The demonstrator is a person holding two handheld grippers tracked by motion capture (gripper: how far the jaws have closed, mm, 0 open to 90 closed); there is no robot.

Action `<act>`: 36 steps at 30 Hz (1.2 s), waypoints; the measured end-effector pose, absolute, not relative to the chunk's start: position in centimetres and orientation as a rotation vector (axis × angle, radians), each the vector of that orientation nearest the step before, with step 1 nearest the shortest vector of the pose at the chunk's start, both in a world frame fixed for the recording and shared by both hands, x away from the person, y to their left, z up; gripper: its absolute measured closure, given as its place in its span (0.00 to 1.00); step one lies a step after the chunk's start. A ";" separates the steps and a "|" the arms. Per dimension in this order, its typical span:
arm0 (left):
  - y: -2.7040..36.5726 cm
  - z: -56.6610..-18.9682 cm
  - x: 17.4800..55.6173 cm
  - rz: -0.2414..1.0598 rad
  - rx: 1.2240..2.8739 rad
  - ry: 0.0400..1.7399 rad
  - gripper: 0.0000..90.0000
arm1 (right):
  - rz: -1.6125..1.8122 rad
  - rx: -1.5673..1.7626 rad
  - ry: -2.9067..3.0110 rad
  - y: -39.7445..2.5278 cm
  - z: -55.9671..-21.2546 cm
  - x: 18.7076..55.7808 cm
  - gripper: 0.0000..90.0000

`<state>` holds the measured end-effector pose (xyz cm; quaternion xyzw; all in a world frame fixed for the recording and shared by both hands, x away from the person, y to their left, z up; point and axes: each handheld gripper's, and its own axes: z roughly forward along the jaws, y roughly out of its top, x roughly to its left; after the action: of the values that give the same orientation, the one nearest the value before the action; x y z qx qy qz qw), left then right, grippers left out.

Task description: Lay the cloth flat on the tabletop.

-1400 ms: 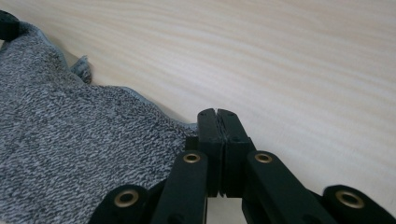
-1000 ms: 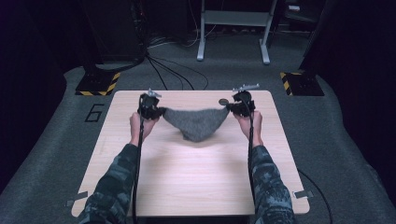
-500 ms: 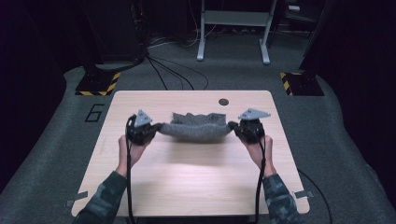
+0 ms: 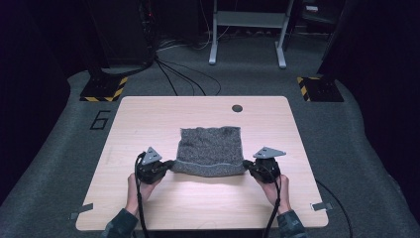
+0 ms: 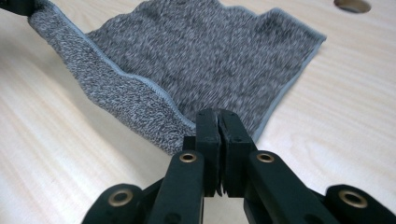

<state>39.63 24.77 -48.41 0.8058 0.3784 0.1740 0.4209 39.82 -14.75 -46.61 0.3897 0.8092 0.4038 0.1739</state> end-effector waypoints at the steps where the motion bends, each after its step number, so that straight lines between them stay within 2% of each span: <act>1: 24.8 -48.5 39.4 0.433 2.013 0.950 0.96 | 1.153 1.114 2.297 -14.9 -46.8 39.4 0.97; 3: 25.1 -48.9 38.9 0.411 2.013 0.952 0.95 | 1.146 1.116 2.300 -14.9 -46.9 39.2 0.97; 9: 25.7 -49.3 37.6 0.361 2.029 0.957 0.82 | 1.142 1.140 2.318 -15.6 -47.4 38.0 0.92; 13: 26.6 -48.9 36.7 0.352 2.033 0.977 0.65 | 1.144 1.149 2.306 -16.5 -47.1 37.0 0.87; 15: 27.2 -48.6 36.4 0.387 2.005 1.007 0.52 | 1.138 1.152 2.299 -17.0 -46.8 36.7 0.83; 19: 27.9 -47.7 37.0 0.439 1.973 1.047 0.38 | 1.140 1.166 2.276 -17.8 -46.0 37.1 0.68; 24: 26.3 -47.2 39.6 0.443 2.062 1.029 0.28 | 1.128 1.200 2.307 -16.7 -45.8 39.4 0.39; 27: 24.6 -48.1 40.6 0.422 2.139 1.016 0.24 | 1.056 1.179 2.351 -15.2 -46.8 40.8 0.27; 31: 23.0 -49.4 40.1 0.429 2.214 0.986 0.22 | 0.977 1.150 2.393 -13.5 -48.7 41.0 0.18; 36: 22.6 -50.5 39.0 0.451 2.264 0.976 0.22 | 0.907 1.144 2.424 -13.0 -50.4 40.5 0.16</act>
<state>38.98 22.59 -50.50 0.8582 0.3700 0.1711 0.3121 40.46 -12.98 -50.36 0.3993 0.8462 0.3168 0.1553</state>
